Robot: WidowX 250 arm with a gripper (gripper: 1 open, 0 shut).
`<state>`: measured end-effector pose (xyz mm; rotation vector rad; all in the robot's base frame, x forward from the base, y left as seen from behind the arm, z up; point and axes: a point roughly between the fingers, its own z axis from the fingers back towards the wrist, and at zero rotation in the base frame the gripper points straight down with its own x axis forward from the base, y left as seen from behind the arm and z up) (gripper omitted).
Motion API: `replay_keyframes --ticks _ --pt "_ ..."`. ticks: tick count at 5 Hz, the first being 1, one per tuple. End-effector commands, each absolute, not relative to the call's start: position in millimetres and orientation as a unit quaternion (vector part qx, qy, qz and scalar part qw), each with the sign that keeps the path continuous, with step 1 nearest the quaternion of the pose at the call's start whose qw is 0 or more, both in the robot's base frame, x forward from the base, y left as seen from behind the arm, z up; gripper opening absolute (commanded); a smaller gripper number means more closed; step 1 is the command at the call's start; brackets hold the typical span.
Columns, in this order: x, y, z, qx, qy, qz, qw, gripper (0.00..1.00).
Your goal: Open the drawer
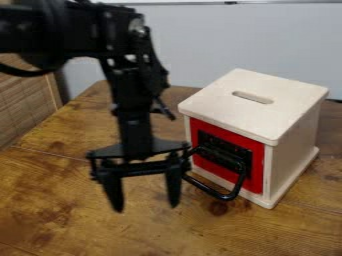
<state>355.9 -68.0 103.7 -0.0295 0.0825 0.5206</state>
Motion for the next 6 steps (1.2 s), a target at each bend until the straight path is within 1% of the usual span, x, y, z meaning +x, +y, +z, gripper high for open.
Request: replay_keyframes --ticks 1,2,4,6 --pt "376.2 -88.0 122.7 -0.043 0.002 0.321 0.946 1.0" --pt "387.4 -93.1 119.0 -0.051 -0.004 0.38 0.923 1.0" --pt "404.7 -99.1 116.3 -0.062 -0.012 0.437 0.897 1.0" --pt "418.9 -104.6 113.7 -0.065 -0.021 0.49 0.869 1.0"
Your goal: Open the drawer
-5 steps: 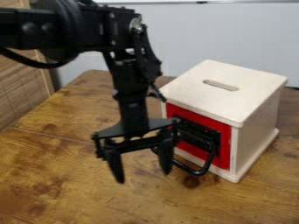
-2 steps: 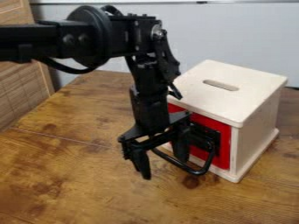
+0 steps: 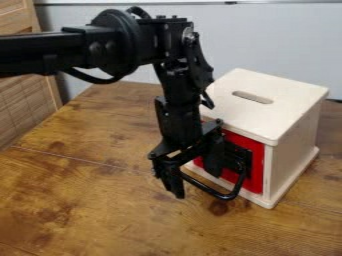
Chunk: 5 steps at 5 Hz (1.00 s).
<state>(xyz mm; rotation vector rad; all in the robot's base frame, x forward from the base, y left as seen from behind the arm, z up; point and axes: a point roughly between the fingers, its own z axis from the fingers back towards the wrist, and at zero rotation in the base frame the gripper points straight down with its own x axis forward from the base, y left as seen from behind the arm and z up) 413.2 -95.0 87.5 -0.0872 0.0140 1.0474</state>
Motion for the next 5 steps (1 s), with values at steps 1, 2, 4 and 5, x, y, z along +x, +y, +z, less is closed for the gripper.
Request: replay_keyframes --ticks 1,2,4,5 --pt "423.6 -107.7 112.1 -0.064 -0.025 0.512 0.856 1.0" --pt "428.4 -109.3 112.4 -0.064 -0.027 0.523 0.849 1.0" --pt "433.1 -111.7 111.5 -0.059 -0.036 0.539 0.839 1.0" --pt "435.6 -111.0 111.2 -0.057 -0.04 0.546 0.835 1.0"
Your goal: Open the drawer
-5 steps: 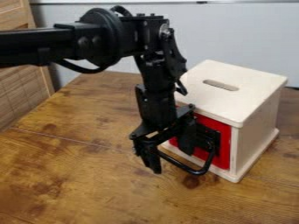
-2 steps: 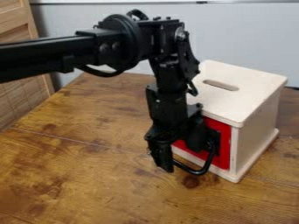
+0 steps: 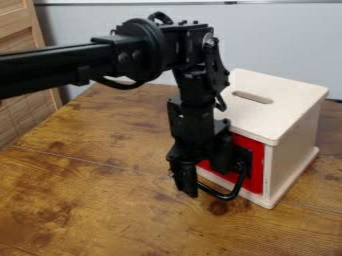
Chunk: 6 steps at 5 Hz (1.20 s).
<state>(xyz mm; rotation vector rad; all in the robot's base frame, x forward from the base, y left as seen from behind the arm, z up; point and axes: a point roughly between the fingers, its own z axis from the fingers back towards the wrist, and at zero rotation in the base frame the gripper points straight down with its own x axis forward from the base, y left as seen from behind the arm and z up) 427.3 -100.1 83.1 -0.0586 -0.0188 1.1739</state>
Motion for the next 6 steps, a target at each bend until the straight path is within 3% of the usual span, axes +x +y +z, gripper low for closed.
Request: replay_keyframes --ticks 1,5,6 --pt "437.7 -110.8 111.4 -0.055 -0.042 0.551 0.831 1.0" --pt "445.7 -113.4 115.0 -0.058 -0.039 0.575 0.815 1.0" --pt "443.7 -112.5 111.1 -0.055 -0.04 0.576 0.815 0.0"
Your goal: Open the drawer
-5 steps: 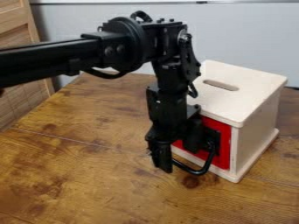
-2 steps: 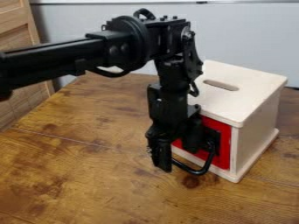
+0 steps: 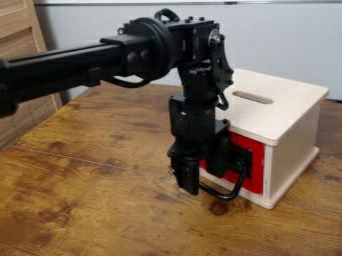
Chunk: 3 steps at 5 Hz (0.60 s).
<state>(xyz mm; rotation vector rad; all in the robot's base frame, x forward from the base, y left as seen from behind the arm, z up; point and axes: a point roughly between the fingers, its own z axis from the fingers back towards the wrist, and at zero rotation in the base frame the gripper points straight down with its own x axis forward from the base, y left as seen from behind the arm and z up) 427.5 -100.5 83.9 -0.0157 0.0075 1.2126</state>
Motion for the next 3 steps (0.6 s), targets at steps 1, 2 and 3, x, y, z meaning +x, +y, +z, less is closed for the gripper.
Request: replay_keyframes --ticks 1,2,3 --pt "441.6 -111.3 107.1 -0.052 -0.041 0.577 0.814 0.0" --pt "437.2 -109.1 106.9 -0.051 -0.041 0.579 0.813 0.0" --pt "433.0 -106.8 107.1 -0.049 -0.041 0.58 0.812 0.0"
